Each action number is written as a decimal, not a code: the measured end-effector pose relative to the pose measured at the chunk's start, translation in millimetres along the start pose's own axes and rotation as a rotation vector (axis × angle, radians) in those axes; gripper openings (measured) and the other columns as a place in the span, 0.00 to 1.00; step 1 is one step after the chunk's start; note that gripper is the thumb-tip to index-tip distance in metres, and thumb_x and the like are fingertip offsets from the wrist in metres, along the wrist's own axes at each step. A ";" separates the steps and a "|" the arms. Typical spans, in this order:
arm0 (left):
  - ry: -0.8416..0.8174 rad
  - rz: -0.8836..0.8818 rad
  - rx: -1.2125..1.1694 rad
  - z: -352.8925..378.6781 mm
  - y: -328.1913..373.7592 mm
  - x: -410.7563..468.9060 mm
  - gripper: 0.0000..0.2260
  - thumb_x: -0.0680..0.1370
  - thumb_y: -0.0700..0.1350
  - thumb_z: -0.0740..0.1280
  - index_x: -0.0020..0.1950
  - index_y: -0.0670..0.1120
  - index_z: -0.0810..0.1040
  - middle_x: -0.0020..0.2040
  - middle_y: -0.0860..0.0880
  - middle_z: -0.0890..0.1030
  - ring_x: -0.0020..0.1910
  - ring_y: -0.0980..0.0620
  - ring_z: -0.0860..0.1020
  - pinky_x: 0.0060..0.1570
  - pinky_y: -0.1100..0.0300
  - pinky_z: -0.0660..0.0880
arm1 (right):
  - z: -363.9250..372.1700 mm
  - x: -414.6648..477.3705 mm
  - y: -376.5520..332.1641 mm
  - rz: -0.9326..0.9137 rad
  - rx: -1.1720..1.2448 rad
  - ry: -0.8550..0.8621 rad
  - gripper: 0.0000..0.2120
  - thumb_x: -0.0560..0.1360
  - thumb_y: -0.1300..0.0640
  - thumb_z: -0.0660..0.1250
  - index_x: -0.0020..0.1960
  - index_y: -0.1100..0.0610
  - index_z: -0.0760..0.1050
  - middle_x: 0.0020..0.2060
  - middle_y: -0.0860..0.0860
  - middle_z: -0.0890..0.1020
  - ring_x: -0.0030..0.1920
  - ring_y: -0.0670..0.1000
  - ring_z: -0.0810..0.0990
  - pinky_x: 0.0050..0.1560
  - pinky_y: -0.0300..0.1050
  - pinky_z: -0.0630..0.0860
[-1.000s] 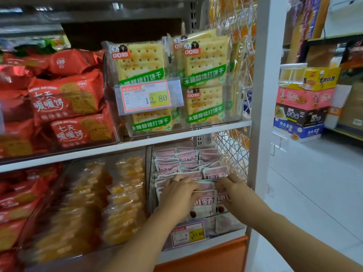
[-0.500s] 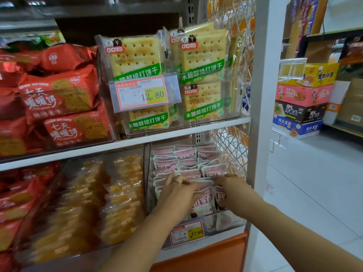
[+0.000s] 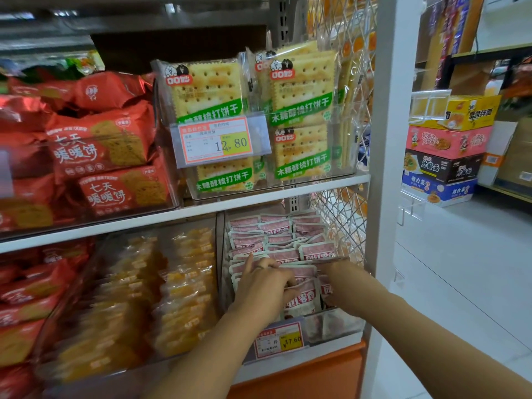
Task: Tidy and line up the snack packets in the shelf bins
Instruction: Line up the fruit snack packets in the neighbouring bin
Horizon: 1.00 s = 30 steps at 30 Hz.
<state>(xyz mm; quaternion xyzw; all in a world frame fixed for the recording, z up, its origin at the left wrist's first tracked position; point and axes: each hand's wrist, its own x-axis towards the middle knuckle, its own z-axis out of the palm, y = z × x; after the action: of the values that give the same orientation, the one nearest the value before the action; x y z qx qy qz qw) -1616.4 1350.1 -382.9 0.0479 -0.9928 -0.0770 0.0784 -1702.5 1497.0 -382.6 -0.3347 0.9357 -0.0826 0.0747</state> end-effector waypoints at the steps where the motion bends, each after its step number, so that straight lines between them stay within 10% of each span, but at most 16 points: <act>1: 0.000 0.001 -0.004 -1.2 0.0 -0.8 0.13 0.77 0.59 0.63 0.56 0.54 0.79 0.56 0.53 0.79 0.67 0.54 0.64 0.73 0.49 0.42 | -2.1 -4.6 -0.4 -0.011 0.034 0.010 0.22 0.74 0.62 0.65 0.67 0.51 0.69 0.58 0.51 0.77 0.52 0.52 0.79 0.47 0.40 0.75; 6: 0.127 0.094 -0.020 -6.8 7.2 -9.1 0.14 0.78 0.58 0.62 0.62 0.57 0.74 0.61 0.59 0.72 0.64 0.57 0.65 0.69 0.58 0.55 | -31.9 -40.1 12.0 -0.062 0.172 0.155 0.17 0.77 0.58 0.63 0.65 0.51 0.72 0.57 0.49 0.78 0.49 0.47 0.77 0.50 0.36 0.74; 12: -0.036 0.031 -0.331 -1.6 46.3 -21.1 0.11 0.79 0.50 0.63 0.61 0.53 0.75 0.55 0.55 0.78 0.48 0.58 0.76 0.50 0.59 0.76 | -32.9 -74.9 43.1 0.060 0.218 0.164 0.09 0.74 0.50 0.68 0.37 0.43 0.71 0.37 0.40 0.76 0.38 0.40 0.74 0.35 0.26 0.66; 14: -0.165 -0.010 -0.316 5.4 52.5 -20.2 0.14 0.79 0.52 0.63 0.65 0.53 0.73 0.58 0.53 0.78 0.52 0.54 0.77 0.52 0.57 0.76 | -28.9 -81.9 46.8 0.120 0.239 0.151 0.02 0.74 0.49 0.68 0.45 0.46 0.75 0.47 0.45 0.78 0.44 0.44 0.75 0.41 0.30 0.67; 19: -0.383 -0.023 -0.330 12.4 62.1 -11.2 0.18 0.78 0.58 0.61 0.67 0.56 0.72 0.59 0.53 0.78 0.55 0.52 0.76 0.52 0.56 0.74 | -14.9 -88.6 38.1 0.110 0.284 0.012 0.24 0.77 0.50 0.65 0.71 0.46 0.64 0.65 0.50 0.70 0.61 0.49 0.72 0.57 0.37 0.68; 22: -0.466 -0.011 -0.286 12.6 61.5 3.2 0.20 0.79 0.58 0.60 0.69 0.55 0.70 0.56 0.48 0.79 0.47 0.51 0.77 0.37 0.63 0.70 | -5.9 -80.1 34.5 0.076 0.281 -0.067 0.25 0.77 0.52 0.65 0.72 0.45 0.63 0.66 0.50 0.70 0.58 0.48 0.73 0.52 0.33 0.67; 30: -0.562 0.007 -0.345 9.9 58.6 2.8 0.22 0.79 0.56 0.61 0.73 0.59 0.64 0.66 0.51 0.74 0.59 0.50 0.75 0.58 0.54 0.73 | -3.0 -69.6 38.4 0.089 0.214 -0.088 0.24 0.76 0.52 0.65 0.71 0.46 0.65 0.63 0.50 0.75 0.57 0.49 0.77 0.56 0.40 0.75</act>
<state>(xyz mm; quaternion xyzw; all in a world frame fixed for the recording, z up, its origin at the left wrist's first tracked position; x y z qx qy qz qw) -1625.7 1408.8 -382.7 0.0075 -0.9480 -0.2542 -0.1916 -1673.5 1571.1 -381.6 -0.2862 0.9313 -0.1636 0.1546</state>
